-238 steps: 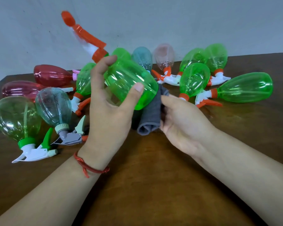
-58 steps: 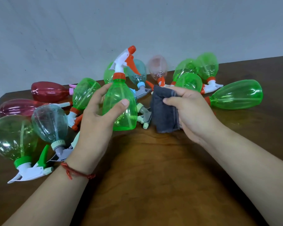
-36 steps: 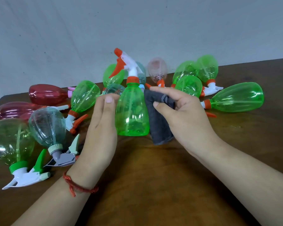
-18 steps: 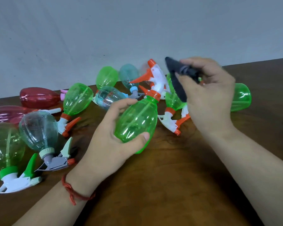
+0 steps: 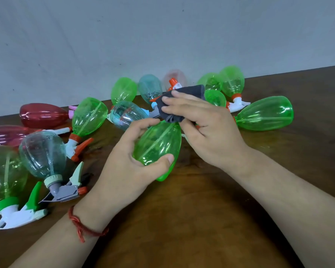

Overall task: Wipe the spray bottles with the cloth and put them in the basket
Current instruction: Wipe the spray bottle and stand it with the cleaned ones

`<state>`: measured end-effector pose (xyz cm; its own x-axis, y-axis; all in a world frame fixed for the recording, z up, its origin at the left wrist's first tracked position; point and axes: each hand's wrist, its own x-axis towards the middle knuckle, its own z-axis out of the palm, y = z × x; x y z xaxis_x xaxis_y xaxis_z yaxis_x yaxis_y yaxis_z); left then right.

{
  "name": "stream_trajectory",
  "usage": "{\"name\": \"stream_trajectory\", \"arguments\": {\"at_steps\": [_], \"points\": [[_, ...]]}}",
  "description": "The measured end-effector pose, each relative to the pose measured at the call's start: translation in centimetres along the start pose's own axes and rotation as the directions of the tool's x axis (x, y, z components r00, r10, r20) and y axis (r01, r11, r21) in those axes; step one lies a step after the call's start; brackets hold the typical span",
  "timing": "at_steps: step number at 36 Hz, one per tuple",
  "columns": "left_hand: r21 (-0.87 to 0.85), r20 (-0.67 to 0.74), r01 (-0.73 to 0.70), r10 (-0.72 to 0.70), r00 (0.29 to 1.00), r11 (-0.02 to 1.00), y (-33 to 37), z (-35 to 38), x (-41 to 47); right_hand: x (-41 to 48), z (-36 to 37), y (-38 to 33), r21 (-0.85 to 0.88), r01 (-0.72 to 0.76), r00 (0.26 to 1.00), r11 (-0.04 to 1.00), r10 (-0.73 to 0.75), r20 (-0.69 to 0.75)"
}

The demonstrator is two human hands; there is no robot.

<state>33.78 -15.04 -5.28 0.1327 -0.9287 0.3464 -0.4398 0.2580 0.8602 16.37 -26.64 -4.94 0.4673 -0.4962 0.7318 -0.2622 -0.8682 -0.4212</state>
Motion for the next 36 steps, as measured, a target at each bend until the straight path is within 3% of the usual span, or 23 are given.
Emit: {"name": "stream_trajectory", "arguments": {"at_steps": [8,15,19,24,28,31,36], "points": [[-0.006,0.034,0.019,-0.019,0.999,1.000,-0.2,0.3,0.0,0.0,0.0,-0.7,0.019,-0.005,1.000,1.000,0.004,0.023],[-0.177,-0.022,0.032,-0.037,0.999,0.984,-0.1,0.1,0.1,0.5,-1.0,0.8,-0.072,-0.058,0.995,0.996,0.052,-0.082],[-0.178,-0.052,0.035,-0.045,0.998,0.983,-0.2,0.3,-0.1,0.5,-0.5,0.4,-0.131,-0.023,0.996,0.991,0.012,-0.089],[-0.167,-0.045,0.044,-0.052,0.998,0.985,-0.3,0.6,0.1,0.3,0.2,-0.4,-0.195,0.066,0.998,0.979,-0.067,0.001],[-0.178,-0.080,0.021,-0.035,0.996,0.984,-0.3,0.4,0.2,0.5,-0.4,0.1,-0.141,-0.083,0.982,0.987,0.057,-0.178],[-0.175,-0.089,0.021,-0.037,0.995,0.984,-0.8,-0.1,0.3,0.5,-0.8,0.2,-0.071,-0.159,0.974,0.985,0.145,-0.177],[-0.117,-0.017,-0.006,0.004,1.000,0.993,-1.6,-1.3,0.8,1.3,-2.4,0.8,0.341,-0.402,0.868,0.850,0.472,-0.152]]}}
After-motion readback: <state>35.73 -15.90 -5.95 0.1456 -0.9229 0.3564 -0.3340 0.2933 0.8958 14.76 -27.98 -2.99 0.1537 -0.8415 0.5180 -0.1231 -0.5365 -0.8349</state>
